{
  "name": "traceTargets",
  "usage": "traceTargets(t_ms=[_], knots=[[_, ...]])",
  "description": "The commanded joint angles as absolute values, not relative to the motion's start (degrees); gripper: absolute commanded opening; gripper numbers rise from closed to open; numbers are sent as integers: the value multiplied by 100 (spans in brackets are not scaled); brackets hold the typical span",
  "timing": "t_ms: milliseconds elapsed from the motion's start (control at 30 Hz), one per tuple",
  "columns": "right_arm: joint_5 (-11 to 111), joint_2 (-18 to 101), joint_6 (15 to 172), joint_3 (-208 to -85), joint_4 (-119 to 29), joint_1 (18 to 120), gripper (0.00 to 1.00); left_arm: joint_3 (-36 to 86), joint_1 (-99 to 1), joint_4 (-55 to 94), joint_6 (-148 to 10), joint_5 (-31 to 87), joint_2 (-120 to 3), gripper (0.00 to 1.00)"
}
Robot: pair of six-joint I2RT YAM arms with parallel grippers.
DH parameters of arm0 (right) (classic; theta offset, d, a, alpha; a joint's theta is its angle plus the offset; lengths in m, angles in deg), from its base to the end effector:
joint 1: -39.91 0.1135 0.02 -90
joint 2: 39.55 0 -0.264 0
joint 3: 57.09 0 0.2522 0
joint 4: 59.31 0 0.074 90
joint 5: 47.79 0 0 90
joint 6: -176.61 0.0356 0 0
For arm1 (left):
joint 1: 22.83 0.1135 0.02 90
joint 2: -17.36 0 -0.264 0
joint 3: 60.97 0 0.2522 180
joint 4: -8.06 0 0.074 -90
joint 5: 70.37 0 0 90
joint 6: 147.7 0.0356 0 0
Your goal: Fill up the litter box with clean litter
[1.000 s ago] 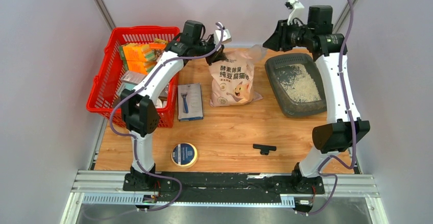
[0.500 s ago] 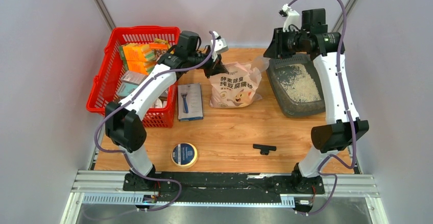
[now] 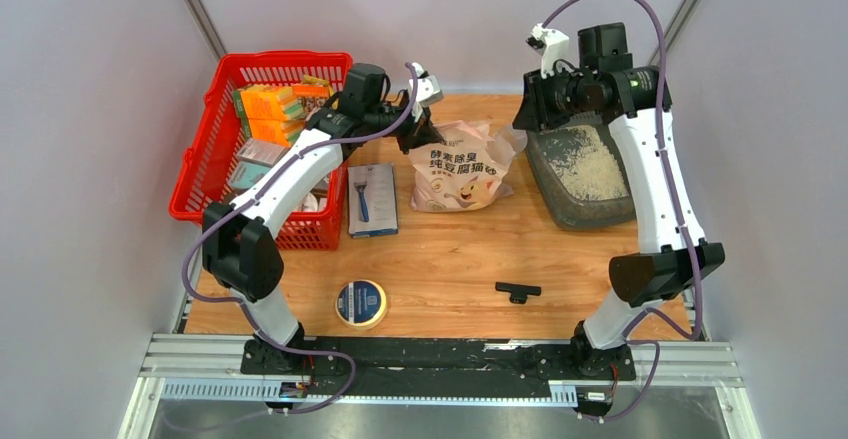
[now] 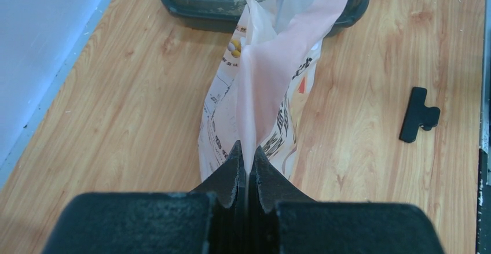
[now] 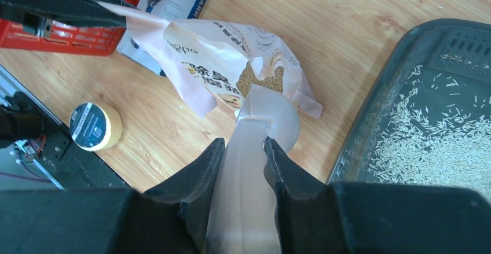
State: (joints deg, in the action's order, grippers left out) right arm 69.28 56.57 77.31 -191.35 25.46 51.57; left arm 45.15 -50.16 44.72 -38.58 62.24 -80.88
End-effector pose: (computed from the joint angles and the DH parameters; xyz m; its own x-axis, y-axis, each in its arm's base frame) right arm 0.3092 0.0804 0.4549 -0.6240 -0.2757 -0.7311 -0.5947 0.7745 0.2155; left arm 0.3403 -0.2030 0.3611 -0.1208 0.3338 -0.9349 0.9574 0.2880 -0.0209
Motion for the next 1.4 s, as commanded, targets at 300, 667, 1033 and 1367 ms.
traceTargets(t_ms=[300, 667, 1033, 1367], knots=[[6858, 5423, 6308, -19011, 3021, 5476, 0, 4561, -5042, 4072, -4126, 6454, -7634, 0], [6017, 5845, 7043, -18862, 2672, 5573, 0, 4297, -5077, 4037, -4082, 6480, -7423, 0], [4871, 5292, 9591, -17809, 668, 5511, 0, 3946, -5236, 3888, -3933, 6419, -7159, 0], [4670, 5142, 9567, -16894, 315, 5731, 0, 3911, -5236, 3738, -3933, 6234, -7106, 0]])
